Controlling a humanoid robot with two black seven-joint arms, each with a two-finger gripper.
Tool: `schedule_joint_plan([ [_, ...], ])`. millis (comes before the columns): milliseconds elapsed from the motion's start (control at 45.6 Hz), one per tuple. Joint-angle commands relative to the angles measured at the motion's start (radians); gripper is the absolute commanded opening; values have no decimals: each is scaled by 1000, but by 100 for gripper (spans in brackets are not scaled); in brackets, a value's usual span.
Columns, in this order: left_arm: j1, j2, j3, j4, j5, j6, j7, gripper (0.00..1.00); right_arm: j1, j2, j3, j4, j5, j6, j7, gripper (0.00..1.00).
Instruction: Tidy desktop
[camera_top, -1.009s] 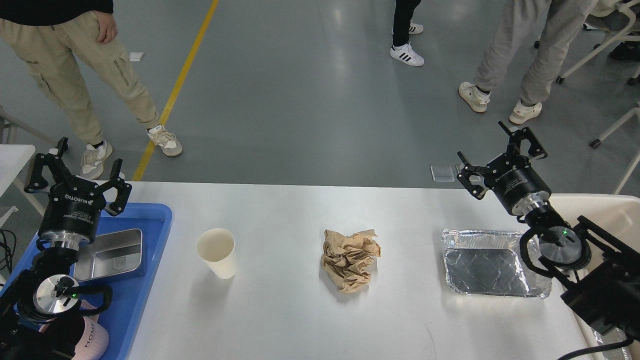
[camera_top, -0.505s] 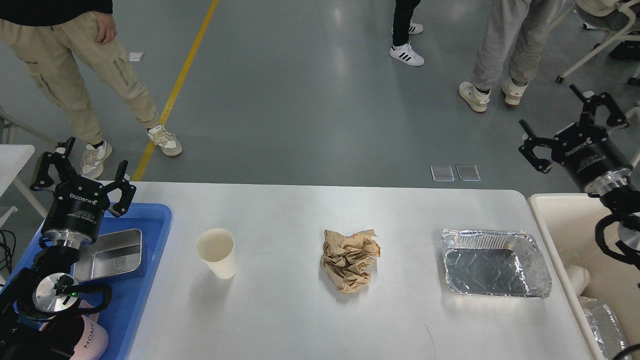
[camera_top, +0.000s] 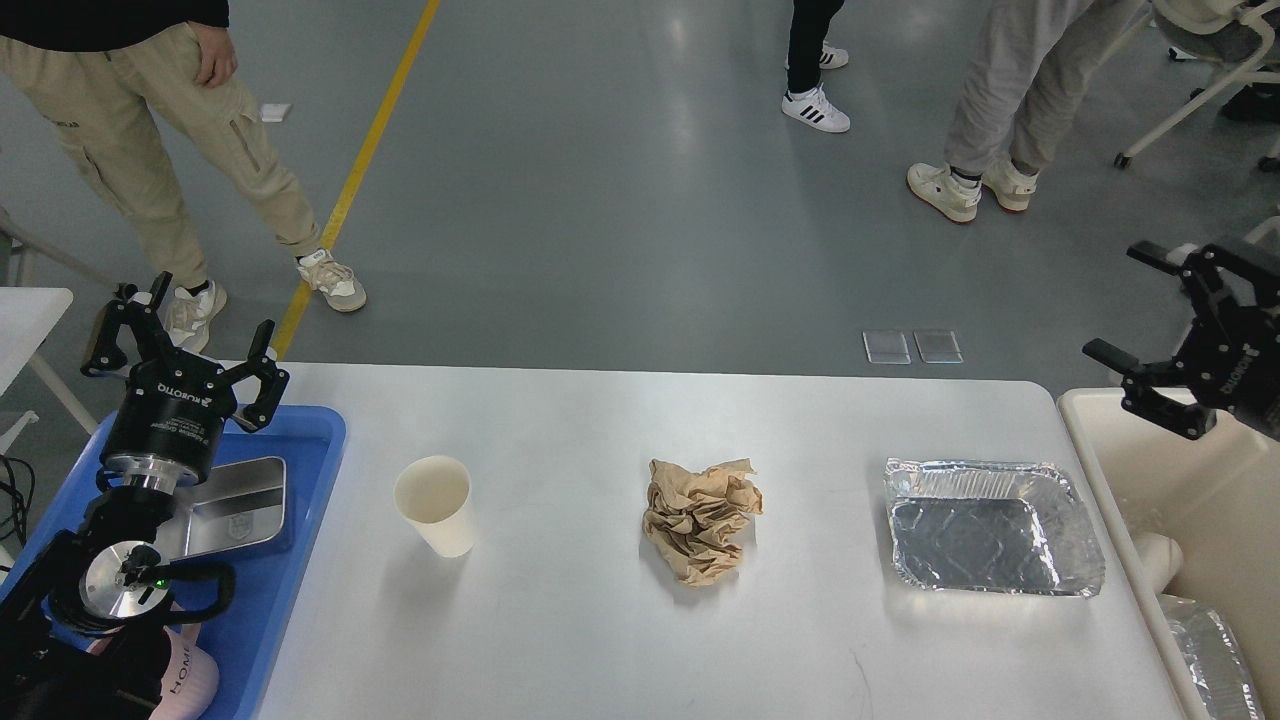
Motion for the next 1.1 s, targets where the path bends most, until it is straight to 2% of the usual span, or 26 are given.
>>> schedule_joint_plan([
  [0, -13, -5, 23, 0, -1, 0, 0, 97, -65, -129, -30, 87, -79, -21, -6, 100],
  [176, -18, -6, 38, 0, -1, 2, 3, 97, -75, -322, -158, 227, -102, -71, -40, 100],
  [263, -22, -6, 40, 0, -1, 2, 18, 97, -75, -409, -221, 293, -102, -110, -55, 100],
  [483, -39, -26, 40, 0, -1, 2, 57, 97, -75, -531, -310, 371, -93, -216, -63, 100],
  [570, -41, -29, 40, 0, -1, 0, 72, 97, -75, -537, -316, 373, -84, -265, -63, 100],
  [790, -39, -34, 40, 0, -1, -11, 74, 97, -72, -497, -312, 364, -84, -380, -63, 100],
  [965, -41, -29, 41, 0, -1, -15, 74, 97, -44, -476, -296, 359, -85, -381, -48, 100],
  [1075, -41, -26, 41, 0, -1, -15, 74, 97, -33, -456, -304, 353, -91, -380, -8, 100],
])
